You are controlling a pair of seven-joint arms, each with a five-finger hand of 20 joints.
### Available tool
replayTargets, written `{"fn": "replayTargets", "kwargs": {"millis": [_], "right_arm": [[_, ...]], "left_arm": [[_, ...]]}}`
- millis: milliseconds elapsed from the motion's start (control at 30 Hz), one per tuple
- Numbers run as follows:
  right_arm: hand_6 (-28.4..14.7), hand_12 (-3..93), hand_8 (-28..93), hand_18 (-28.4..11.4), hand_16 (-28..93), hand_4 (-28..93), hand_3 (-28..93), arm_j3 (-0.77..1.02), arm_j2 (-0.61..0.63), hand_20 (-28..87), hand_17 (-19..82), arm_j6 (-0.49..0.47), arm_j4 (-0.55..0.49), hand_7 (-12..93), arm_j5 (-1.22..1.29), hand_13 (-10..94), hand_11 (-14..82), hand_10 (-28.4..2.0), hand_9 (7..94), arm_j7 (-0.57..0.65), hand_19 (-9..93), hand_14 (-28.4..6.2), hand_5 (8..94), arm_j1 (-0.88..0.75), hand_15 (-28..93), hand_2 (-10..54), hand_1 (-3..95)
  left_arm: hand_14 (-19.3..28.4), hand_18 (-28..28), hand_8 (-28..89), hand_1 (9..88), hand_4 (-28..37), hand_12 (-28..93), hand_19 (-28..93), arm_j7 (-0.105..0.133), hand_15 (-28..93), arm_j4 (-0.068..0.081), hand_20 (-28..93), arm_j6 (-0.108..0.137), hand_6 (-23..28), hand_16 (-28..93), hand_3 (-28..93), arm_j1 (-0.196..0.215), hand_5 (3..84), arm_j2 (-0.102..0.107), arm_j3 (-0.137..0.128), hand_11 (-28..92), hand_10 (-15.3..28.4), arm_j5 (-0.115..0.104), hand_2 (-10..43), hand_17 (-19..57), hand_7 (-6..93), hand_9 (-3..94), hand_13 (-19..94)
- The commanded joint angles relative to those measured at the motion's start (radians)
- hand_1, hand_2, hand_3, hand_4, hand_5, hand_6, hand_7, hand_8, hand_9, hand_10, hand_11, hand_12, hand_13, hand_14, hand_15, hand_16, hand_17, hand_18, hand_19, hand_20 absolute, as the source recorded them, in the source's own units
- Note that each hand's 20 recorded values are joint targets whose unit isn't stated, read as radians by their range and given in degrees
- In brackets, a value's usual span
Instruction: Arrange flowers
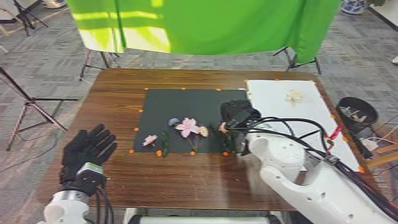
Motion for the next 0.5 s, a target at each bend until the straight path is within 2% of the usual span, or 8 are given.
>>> {"fn": "replayTargets", "kwargs": {"millis": [33, 133, 200, 300, 400, 500], "right_arm": [[0.9, 17.5, -11, -16.3, 32, -28, 78, 0.038, -0.002, 22, 27, -0.072, -0.036, 17, 0.03, 67, 11.2, -12.2, 72.0, 0.014, 57, -8.1, 66.9, -0.007, 16, -9.5, 56.8], [-0.1, 14.8, -12, -16.7, 26, -28, 81, 0.076, 0.005, 21, 26, -0.083, -0.074, 17, 0.081, 65, 11.1, -12.3, 67.6, 0.035, 58, -9.7, 62.7, -0.02, 19, -9.5, 52.8], [-1.0, 14.4, -12, -16.8, 23, -28, 82, 0.098, 0.008, 21, 26, -0.081, -0.086, 16, 0.104, 63, 10.2, -12.5, 64.7, 0.048, 58, -10.4, 60.3, -0.024, 20, -9.5, 50.7], [-1.8, 13.9, -12, -16.8, 21, -28, 83, 0.127, 0.018, 20, 25, -0.069, -0.096, 15, 0.132, 61, 9.2, -13.4, 61.5, 0.068, 57, -11.1, 56.6, -0.02, 20, -9.5, 48.6], [-2.5, 13.7, -12, -17.0, 20, -28, 83, 0.159, 0.039, 19, 25, -0.01, -0.078, 14, 0.117, 60, 8.3, -14.7, 57.8, 0.08, 56, -11.7, 52.7, -0.015, 21, -9.5, 47.2], [-2.9, 13.1, -12, -17.8, 20, -28, 82, 0.187, 0.055, 18, 24, 0.033, -0.003, 13, 0.112, 56, 6.6, -15.2, 53.3, 0.122, 56, -12.8, 49.7, 0.023, 19, -9.5, 45.3]], "left_arm": [[18.6, 16.8, -10, 30.9, -28.3, 12, 43, 0.016, 53, -0.008, 10, 0.013, 11.3, -11, 71, 0.021, 46.4, -0.008, -0.003, 35, 17.4, -0.011, 17.6, -6.2, 20.2, 41.2, 30], [18.6, 16.8, -10, 30.8, -28.3, 12, 43, 0.016, 53, -0.01, 10, 0.011, 11.3, -11, 71, 0.022, 46.4, -0.008, 0.0, 35, 17.4, -0.012, 17.5, -6.2, 20.2, 41.1, 30], [18.6, 16.8, -10, 30.8, -28.3, 12, 43, 0.018, 53, -0.013, 10, 0.024, 11.3, -11, 71, 0.024, 46.3, -0.009, 0.002, 35, 17.5, -0.013, 17.5, -6.2, 20.2, 41.1, 30], [18.6, 16.8, -10, 30.8, -28.3, 12, 44, 0.022, 53, -0.013, 10, 0.02, 11.4, -11, 71, 0.026, 46.1, -0.009, 0.002, 35, 17.4, -0.013, 17.3, -6.2, 20.1, 41.1, 30], [18.6, 16.8, -10, 30.8, -28.3, 12, 44, 0.023, 53, -0.011, 10, 0.018, 11.4, -11, 71, 0.019, 45.9, -0.01, 0.008, 35, 17.5, -0.012, 17.3, -6.2, 20.2, 41.1, 30], [18.6, 16.8, -10, 30.8, -28.3, 12, 44, 0.029, 53, -0.008, 10, 0.01, 11.4, -11, 71, 0.015, 46.0, -0.009, 0.015, 35, 17.4, -0.012, 17.3, -6.2, 20.2, 41.1, 30]]}}
